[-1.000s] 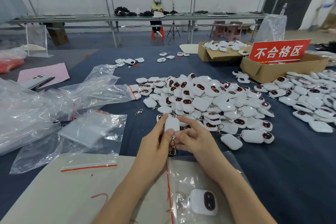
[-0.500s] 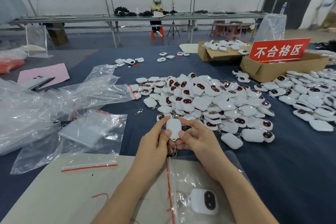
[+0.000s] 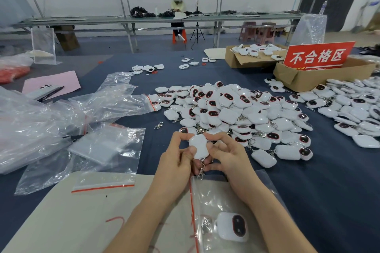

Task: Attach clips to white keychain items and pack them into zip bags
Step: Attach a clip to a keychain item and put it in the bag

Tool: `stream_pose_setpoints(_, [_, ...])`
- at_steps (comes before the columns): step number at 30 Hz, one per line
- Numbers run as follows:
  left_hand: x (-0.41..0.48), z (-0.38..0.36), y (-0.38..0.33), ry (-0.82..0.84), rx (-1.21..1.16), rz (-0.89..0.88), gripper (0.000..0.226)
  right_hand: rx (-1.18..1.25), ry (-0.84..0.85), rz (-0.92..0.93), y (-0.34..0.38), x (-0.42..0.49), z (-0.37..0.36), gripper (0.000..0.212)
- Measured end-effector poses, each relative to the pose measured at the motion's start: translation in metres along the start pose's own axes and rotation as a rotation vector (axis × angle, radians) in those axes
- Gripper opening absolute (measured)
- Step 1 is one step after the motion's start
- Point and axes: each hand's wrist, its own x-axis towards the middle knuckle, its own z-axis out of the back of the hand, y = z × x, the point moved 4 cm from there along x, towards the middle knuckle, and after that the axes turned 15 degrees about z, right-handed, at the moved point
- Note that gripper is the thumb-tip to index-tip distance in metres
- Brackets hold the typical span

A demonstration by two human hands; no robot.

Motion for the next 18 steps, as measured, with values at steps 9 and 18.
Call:
stream_pose_setpoints(9, [-0.0030, -0.0008, -0.0058, -0.007, -0.171, 0.000, 0.016, -0.059, 0.027, 0.041, -0.0006, 0.0003, -0.0030, 0.022])
stream_pose_setpoints(18, [-0.0008, 0.0002, -0.0052, -0.004, -0.191, -0.010, 0.023, -0.098, 0.044, 0.034, -0.0051, 0.0021, -0.0005, 0.018])
